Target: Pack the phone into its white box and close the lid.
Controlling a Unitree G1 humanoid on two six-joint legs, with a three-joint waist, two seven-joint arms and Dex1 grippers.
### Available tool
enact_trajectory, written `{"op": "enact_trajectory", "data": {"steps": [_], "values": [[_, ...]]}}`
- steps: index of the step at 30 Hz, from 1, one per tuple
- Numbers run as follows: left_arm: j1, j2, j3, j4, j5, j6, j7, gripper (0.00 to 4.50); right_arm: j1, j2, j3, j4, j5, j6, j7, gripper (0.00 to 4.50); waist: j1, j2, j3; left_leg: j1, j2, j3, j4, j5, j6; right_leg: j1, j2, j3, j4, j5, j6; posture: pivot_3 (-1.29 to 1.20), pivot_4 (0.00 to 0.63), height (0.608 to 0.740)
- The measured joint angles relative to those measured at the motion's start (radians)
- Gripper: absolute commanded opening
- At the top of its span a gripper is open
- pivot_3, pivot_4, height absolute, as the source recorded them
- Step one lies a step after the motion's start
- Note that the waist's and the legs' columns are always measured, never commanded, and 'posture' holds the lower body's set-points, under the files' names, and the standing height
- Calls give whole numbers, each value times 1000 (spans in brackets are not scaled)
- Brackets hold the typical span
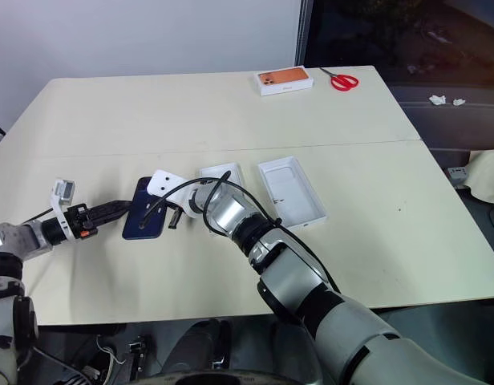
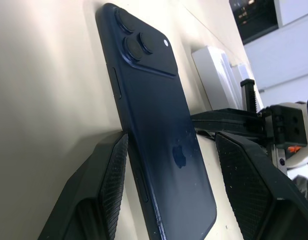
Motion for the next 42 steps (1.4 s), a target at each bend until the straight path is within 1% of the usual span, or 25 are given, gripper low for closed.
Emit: {"op": "enact_trajectory", "data": {"steps": [3, 7, 12, 18, 21, 23, 25, 26, 34, 42], "values": [[11, 1, 20, -23, -18, 66, 23, 2899, 0, 0, 0, 1, 0, -2, -3, 54, -1, 0, 0, 0, 0, 0, 0, 0, 0, 0, 0, 0, 0, 0, 0, 0, 150, 740], [26, 14, 20, -52, -21, 85, 25, 2899, 0, 0, 0, 2, -2, -6, -8, 54, 0, 0, 0, 0, 0, 0, 0, 0, 0, 0, 0, 0, 0, 0, 0, 0, 150, 740], [72, 30, -5, -180, -19, 69, 69, 2899, 0, 0, 8, 2, -1, -9, -9, 54, -3, 0, 0, 0, 0, 0, -2, 0, 0, -1, 0, 1, 0, 0, 0, 0, 150, 740], [101, 30, -10, -287, -23, 110, 151, 2899, 0, 0, 11, 2, 0, -10, -9, 54, -4, 0, 0, 0, 0, 0, -2, 0, -1, -1, 0, 1, -1, 0, 0, 0, 150, 740], [108, -8, 16, -306, -34, 117, 201, 2899, 0, 0, 9, 4, -1, -9, -10, 54, 0, 1, -1, 2, 0, 0, -3, 0, -1, 1, 0, 1, -1, 0, 0, 0, 150, 740], [111, -55, 47, -328, -45, 122, 252, 2899, 0, 0, 6, 11, -8, -5, -16, 54, 4, 3, -2, 7, 0, 0, -4, 0, 0, 6, -1, 1, -2, 0, 0, 0, 150, 740], [111, -77, 67, -342, -52, 138, 288, 2899, 0, 0, 6, 16, -13, -3, -17, 54, 7, 4, -2, 15, 0, 0, -8, 0, -1, 13, -1, 1, -4, 0, 0, 0, 150, 740], [111, -85, 80, -342, -60, 145, 302, 2899, 0, 0, 6, 16, -15, -3, -16, 54, 7, 4, -2, 16, 0, 0, -9, 0, -1, 14, -1, 1, -4, 0, 0, 0, 150, 740], [106, -99, 168, -301, -119, 220, 339, 2899, 0, 0, 4, 16, -17, -9, -9, 54, 4, 3, -2, 16, 0, 0, -11, 1, -2, 12, -1, 1, -5, 0, 0, 0, 150, 740], [111, -109, 168, -344, -129, 259, 374, 2899, 0, 0, -1, 17, -23, -9, -11, 54, 3, 3, -2, 16, 0, 0, -12, 1, -2, 12, -1, 1, -5, 0, 0, 0, 150, 740]]}}
